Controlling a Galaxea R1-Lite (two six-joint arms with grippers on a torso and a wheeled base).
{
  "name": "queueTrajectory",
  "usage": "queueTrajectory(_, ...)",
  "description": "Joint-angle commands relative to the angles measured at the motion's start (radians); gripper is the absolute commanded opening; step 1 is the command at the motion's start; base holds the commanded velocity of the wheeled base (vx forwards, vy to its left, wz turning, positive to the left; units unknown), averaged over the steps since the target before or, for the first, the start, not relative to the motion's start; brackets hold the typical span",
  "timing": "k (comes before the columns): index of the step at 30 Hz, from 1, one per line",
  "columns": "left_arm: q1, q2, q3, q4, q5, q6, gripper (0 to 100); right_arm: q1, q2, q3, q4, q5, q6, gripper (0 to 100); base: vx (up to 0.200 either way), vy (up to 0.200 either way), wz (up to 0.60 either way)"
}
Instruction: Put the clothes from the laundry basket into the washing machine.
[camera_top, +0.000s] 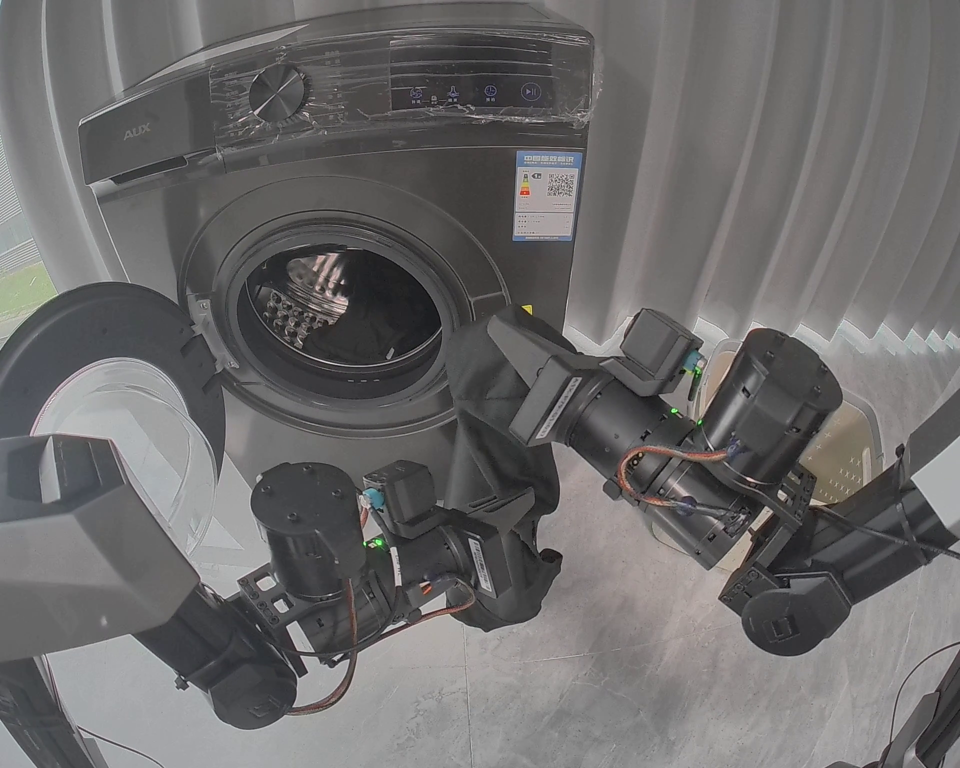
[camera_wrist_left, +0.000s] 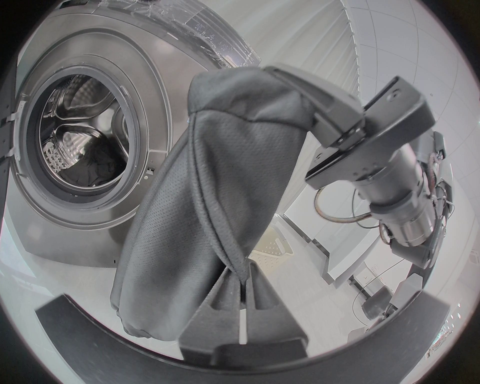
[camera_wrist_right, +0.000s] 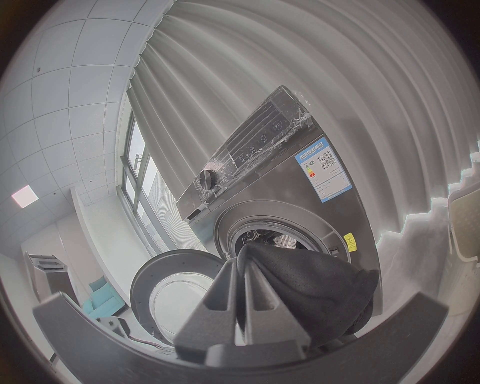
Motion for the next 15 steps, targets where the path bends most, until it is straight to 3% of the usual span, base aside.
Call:
queueTrajectory(1,-0.012,-0.030,0.038,-0.036,0.002,0.002,0,-0.045,0.014,0.000,0.000,0.001,0.000,0,0.000,0.000,0.00)
queueTrajectory(10,-0.089,-0.139,0.234,-0.159,-0.001,0.005,0,-0.066,0.024,0.017,-0.016,0.004,-0.002,0,0.000,0.000,0.00)
queueTrajectory(15,-0.121,-0.252,0.300,-0.160,-0.007,0.005,0,-0.080,0.060,0.018,-0.023,0.010,-0.003,0,0.000,0.000,0.00)
